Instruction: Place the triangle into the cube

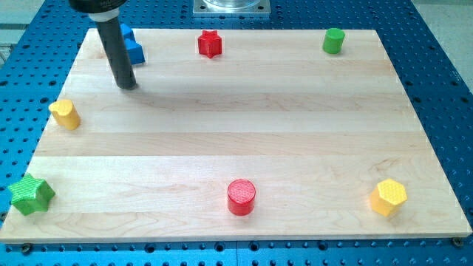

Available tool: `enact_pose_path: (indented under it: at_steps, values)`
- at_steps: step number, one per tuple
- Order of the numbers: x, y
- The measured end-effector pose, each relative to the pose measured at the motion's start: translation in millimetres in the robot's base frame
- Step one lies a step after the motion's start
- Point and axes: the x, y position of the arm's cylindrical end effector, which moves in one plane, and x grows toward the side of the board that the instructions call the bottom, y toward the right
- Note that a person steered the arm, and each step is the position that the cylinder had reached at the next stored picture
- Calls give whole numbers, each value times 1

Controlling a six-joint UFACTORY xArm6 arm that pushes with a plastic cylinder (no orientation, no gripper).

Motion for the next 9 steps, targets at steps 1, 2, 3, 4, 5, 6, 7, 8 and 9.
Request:
enact_pose_path:
  at_steps: [1, 2, 3, 4, 5, 6, 7, 8, 9]
  values:
    - [-41, -26]
    - [-60, -27]
    - [-35, -39]
    - [-14, -12]
    - [-26, 27]
    - [-72, 28]
    - [-63, 21]
    - [-30, 88]
    - [-34, 175]
